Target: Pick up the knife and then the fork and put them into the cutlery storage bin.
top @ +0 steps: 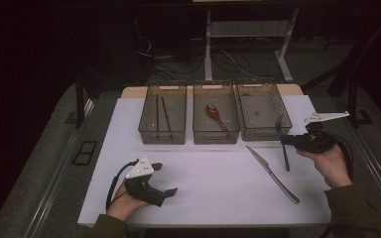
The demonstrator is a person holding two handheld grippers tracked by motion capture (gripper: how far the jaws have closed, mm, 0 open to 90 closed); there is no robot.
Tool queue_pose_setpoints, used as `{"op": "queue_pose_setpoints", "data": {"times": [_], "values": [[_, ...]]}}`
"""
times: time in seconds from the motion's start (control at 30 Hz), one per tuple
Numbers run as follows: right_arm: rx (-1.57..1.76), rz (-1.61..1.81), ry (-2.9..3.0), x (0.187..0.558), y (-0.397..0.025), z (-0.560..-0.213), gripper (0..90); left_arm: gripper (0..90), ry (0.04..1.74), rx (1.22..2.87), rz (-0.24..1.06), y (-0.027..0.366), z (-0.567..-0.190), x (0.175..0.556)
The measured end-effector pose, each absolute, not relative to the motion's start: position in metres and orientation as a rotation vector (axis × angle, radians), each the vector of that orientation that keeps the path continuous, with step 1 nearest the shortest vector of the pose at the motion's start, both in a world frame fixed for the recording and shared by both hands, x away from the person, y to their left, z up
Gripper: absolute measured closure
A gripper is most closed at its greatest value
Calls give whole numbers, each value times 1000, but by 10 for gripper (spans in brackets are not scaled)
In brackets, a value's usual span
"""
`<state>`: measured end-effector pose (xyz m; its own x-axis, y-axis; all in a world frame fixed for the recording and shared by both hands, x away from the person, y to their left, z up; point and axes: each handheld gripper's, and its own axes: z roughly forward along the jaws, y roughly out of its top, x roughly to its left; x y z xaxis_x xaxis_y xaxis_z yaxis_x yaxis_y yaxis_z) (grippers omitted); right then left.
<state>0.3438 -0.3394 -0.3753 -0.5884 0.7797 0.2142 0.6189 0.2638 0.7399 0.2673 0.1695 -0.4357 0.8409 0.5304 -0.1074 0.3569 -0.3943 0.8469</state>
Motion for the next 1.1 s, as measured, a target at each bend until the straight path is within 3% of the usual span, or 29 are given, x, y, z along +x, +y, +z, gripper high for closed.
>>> {"op": "queue_pose_setpoints", "data": {"times": [0.67,1.1], "values": [[1282,1374,2166,346,-349,-360,851,0,651,2029,220,169,-435,267],[1234,1341,2131,374,-343,-326,850,0,651,2020,221,169,-435,267]]}}
